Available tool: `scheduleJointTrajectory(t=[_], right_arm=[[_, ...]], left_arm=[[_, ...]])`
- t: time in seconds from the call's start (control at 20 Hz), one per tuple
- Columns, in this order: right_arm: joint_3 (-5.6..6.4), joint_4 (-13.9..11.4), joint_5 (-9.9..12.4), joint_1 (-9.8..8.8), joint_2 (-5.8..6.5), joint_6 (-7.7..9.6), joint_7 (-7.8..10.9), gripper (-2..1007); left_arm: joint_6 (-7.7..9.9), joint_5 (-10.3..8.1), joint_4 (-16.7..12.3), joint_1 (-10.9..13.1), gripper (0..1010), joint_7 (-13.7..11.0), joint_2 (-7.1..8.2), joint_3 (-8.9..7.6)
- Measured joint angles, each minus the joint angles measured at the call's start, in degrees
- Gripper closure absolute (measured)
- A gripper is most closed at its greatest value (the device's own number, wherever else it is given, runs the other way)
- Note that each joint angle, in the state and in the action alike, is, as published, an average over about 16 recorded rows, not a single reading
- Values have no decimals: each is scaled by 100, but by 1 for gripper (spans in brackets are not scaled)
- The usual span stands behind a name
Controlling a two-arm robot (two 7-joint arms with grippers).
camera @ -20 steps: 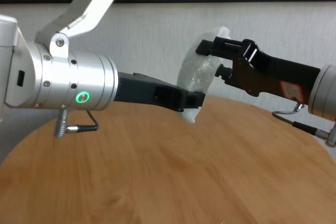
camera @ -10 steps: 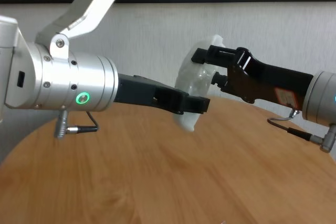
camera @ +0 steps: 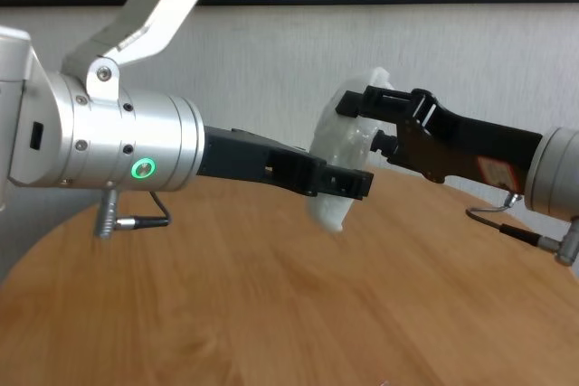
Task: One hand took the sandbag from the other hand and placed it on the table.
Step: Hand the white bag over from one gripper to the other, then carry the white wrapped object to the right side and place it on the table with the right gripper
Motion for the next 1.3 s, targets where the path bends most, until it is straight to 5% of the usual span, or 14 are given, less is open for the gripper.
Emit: scheduleJointTrajectory(t=[0.65, 1.3], right_arm=[[-100, -19, 126, 52, 155, -110, -15, 470], [-168, -13, 143, 97, 388, -262, -19, 470]], left_arm=[[-39, 35, -44, 41, 10, 127, 4, -9], [-11, 119, -188, 288, 10, 560, -93, -285]])
